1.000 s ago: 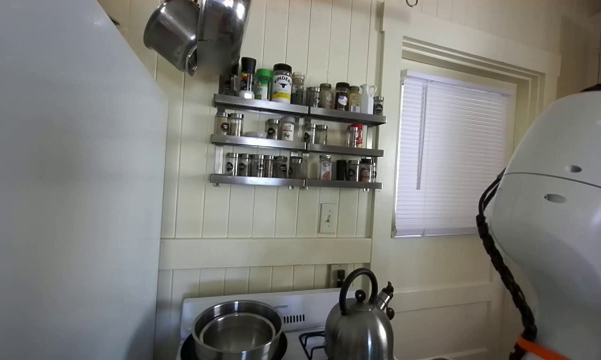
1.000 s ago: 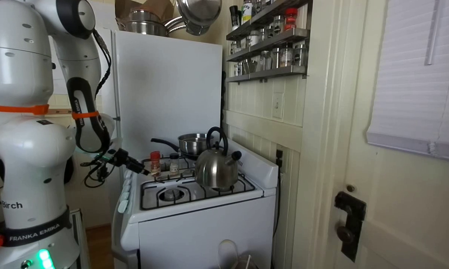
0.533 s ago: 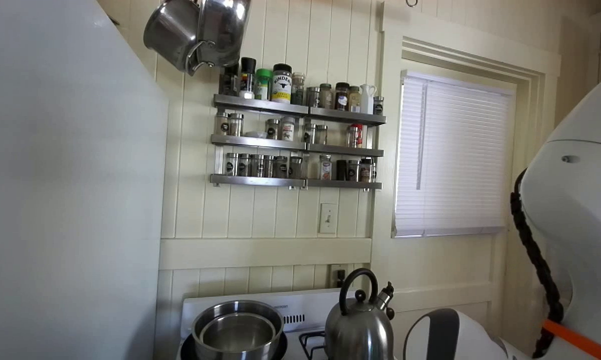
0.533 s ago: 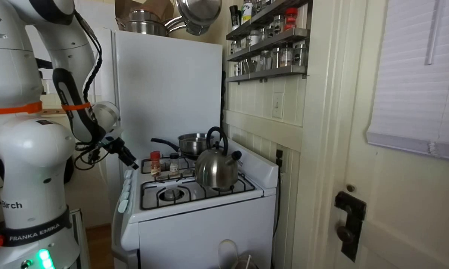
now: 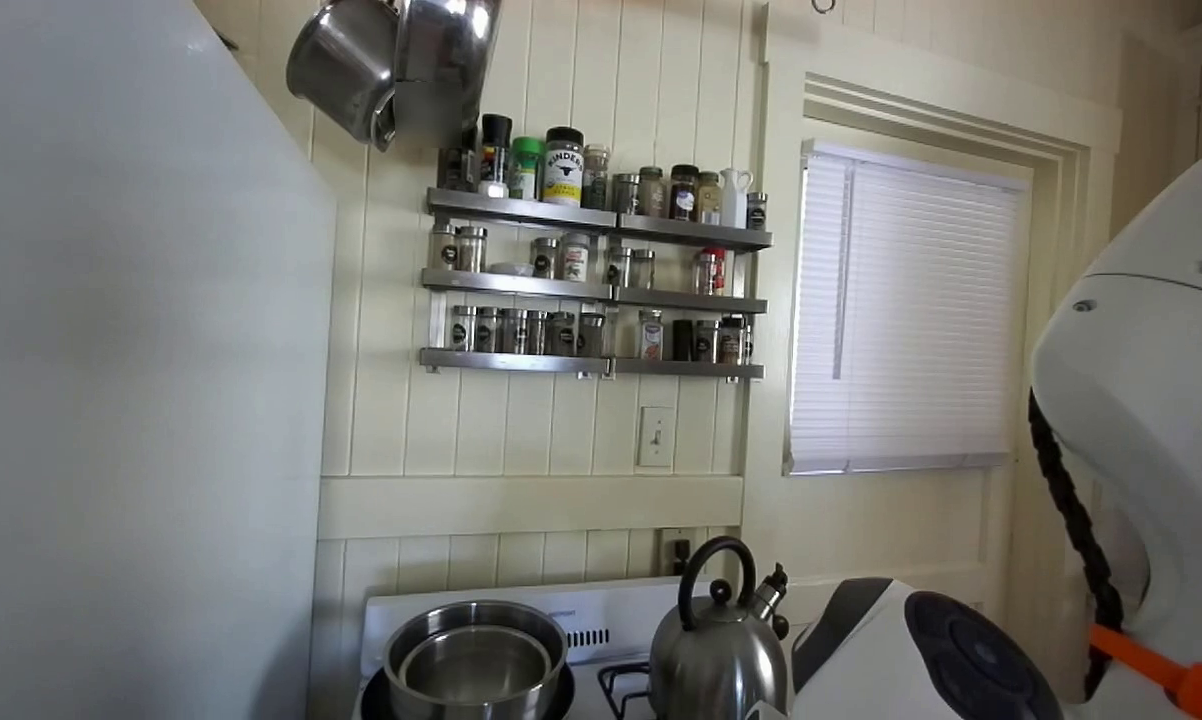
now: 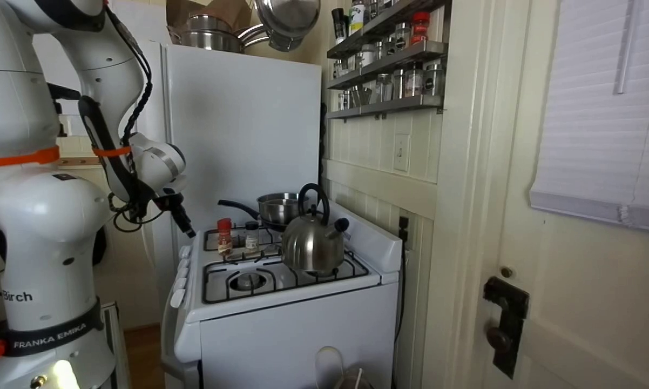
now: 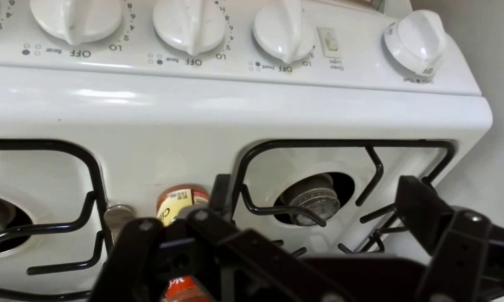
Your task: Pick up the bottle from the shelf and put it on the stove
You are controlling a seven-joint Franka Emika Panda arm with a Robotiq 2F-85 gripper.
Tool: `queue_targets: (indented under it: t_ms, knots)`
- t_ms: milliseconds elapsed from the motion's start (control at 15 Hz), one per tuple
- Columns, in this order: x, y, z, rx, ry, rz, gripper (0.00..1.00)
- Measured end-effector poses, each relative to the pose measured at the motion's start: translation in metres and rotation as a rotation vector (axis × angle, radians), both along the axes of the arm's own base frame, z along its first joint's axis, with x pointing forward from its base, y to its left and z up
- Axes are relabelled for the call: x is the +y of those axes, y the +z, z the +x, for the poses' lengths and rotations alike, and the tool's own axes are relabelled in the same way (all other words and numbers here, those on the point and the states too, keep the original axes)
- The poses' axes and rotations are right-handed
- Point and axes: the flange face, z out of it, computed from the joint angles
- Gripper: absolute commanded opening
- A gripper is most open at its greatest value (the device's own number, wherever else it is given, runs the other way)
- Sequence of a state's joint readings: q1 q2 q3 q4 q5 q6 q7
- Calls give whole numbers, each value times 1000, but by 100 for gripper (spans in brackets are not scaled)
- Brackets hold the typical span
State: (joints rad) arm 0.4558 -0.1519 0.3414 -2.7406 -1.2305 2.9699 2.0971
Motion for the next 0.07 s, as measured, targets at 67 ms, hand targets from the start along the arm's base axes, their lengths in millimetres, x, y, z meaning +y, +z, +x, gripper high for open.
queue_targets:
  t_ms: [67]
  knots:
    - [0, 0, 0, 0, 1, 0, 100]
